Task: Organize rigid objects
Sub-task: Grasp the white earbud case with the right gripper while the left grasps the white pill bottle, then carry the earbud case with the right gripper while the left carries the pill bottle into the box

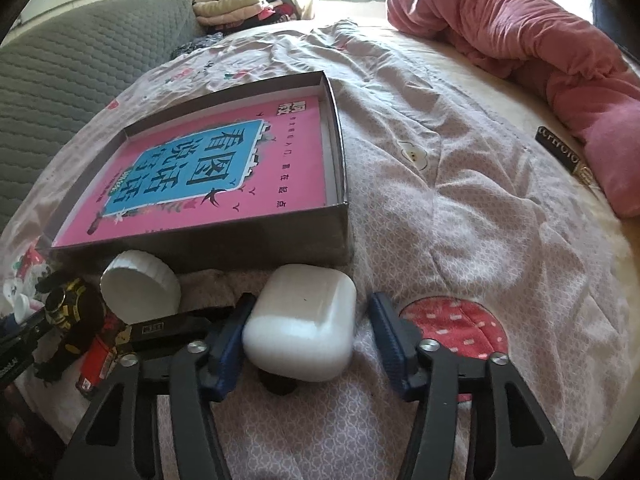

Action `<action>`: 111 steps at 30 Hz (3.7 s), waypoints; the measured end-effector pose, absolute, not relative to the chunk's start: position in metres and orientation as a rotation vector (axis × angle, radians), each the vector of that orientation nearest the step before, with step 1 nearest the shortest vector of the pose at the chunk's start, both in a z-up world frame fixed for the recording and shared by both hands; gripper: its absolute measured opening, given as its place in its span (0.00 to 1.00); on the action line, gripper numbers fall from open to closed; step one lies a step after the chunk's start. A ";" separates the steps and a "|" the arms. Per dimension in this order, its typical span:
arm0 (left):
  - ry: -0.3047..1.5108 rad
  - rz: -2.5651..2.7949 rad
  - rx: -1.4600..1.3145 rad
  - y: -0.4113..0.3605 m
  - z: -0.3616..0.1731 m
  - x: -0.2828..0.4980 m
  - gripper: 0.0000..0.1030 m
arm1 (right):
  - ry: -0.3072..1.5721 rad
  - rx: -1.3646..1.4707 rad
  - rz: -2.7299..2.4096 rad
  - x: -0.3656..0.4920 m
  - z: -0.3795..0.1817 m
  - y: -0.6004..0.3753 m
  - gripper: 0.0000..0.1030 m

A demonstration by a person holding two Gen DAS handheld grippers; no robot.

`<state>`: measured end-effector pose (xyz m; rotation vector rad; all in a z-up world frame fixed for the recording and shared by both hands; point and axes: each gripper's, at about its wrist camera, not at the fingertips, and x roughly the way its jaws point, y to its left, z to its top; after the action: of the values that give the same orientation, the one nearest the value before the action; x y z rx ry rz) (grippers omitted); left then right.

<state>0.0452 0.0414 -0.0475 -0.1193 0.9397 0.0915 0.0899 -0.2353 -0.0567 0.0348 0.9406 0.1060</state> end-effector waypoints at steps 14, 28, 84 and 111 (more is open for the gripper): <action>0.919 0.052 -0.216 0.061 -0.047 0.046 0.33 | 0.950 0.085 0.155 0.089 -0.049 -0.248 0.44; 0.910 0.008 -0.276 0.067 -0.041 0.036 0.26 | 0.917 0.128 0.176 0.071 -0.036 -0.266 0.43; 0.697 0.051 -0.226 0.057 -0.029 0.118 0.26 | 0.731 0.017 0.247 0.128 -0.019 -0.216 0.43; 0.774 0.039 -0.121 0.041 -0.041 0.128 0.26 | 0.861 -0.126 0.279 0.156 -0.036 -0.194 0.43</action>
<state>0.1276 0.0411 -0.0411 -0.1210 0.7738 0.0390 0.1557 -0.1938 -0.0362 -0.1256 0.8613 0.2794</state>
